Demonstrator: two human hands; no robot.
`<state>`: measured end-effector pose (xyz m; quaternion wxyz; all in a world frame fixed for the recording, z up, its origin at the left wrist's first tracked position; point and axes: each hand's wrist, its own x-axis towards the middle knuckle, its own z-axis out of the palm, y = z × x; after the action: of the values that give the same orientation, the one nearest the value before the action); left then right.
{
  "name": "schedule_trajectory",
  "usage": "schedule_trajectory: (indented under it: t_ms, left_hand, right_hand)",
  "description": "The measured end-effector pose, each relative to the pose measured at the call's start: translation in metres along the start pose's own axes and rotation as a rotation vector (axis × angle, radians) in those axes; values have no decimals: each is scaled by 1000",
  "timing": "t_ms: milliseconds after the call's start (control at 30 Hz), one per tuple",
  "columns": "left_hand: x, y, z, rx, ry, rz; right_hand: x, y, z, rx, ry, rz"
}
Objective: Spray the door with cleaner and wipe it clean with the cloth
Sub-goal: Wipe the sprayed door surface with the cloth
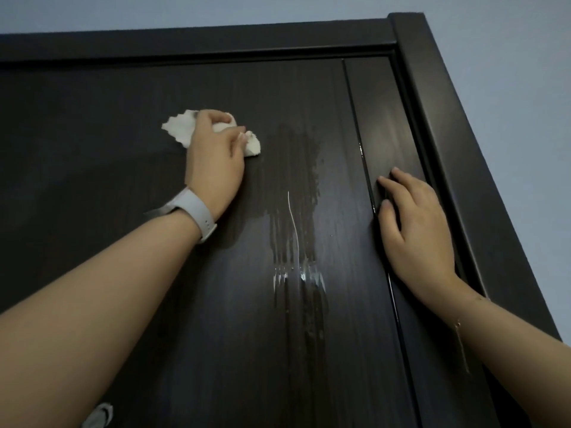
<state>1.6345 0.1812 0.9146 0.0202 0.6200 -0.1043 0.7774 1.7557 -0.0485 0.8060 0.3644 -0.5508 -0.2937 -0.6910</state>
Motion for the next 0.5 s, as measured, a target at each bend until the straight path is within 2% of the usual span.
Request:
schedule_trajectory:
  t_ms: [133, 333, 500]
  left_hand:
    - [-37, 17, 9, -16, 23, 96]
    - [-111, 46, -5, -103, -150, 220]
    - [-118, 36, -14, -36, -144, 269]
  right_hand:
    - [-1, 1, -1, -19, -10, -1]
    - [-2, -1, -2, -78, -21, -9]
    - [-3, -3, -1, -116, -36, -7]
